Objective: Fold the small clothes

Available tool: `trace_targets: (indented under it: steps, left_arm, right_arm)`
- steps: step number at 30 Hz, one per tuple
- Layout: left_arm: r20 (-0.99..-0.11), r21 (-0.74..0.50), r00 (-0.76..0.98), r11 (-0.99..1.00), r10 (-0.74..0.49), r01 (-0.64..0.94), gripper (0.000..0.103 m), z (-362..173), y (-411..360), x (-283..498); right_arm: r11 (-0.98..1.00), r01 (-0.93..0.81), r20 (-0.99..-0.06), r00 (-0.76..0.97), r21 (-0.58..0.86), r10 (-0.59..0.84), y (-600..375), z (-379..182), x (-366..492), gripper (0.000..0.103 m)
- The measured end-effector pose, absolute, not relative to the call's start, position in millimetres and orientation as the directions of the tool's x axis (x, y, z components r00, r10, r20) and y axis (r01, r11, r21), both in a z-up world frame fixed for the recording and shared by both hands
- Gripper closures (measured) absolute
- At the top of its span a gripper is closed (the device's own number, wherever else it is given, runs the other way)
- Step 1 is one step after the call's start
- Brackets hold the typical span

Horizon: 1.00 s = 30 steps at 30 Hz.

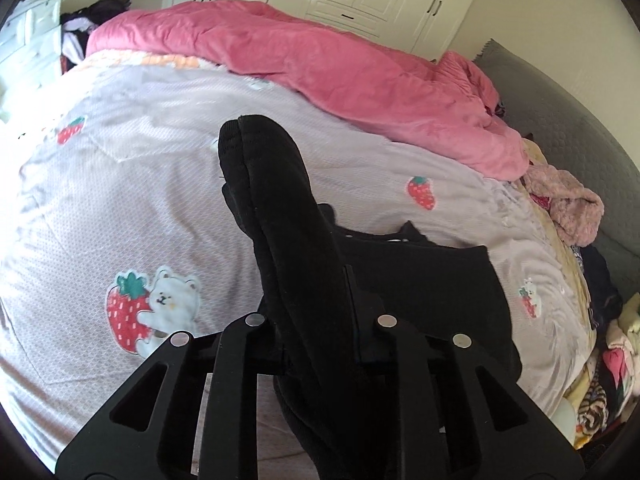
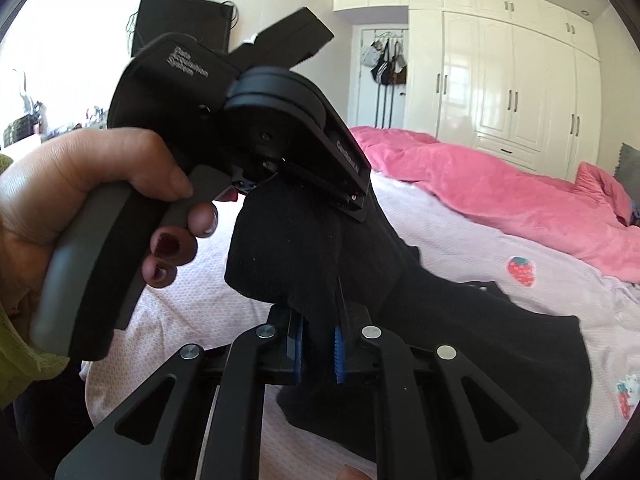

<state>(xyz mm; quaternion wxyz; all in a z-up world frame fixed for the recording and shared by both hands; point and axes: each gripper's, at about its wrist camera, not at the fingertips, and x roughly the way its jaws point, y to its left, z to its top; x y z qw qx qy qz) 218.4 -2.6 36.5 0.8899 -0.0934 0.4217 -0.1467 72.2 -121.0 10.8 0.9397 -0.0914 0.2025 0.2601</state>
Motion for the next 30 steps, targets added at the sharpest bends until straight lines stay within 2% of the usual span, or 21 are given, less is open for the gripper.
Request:
trace_targets:
  steps: [15, 30]
  left_arm:
    - [-0.719, -0.233, 0.590, 0.927, -0.367, 0.293, 0.091, 66, -103, 204]
    - [-0.773, -0.215, 0.503, 0.906, -0.386, 0.364, 0.091, 35, -196, 212]
  right_arm:
    - [0.907, -0.417, -0.357, 0.840, 0.059, 0.409, -212, 23, 52, 0.094]
    - [0.943, -0.300, -0.385, 0.860, 0.148, 0.334, -289, 0, 45, 0.094]
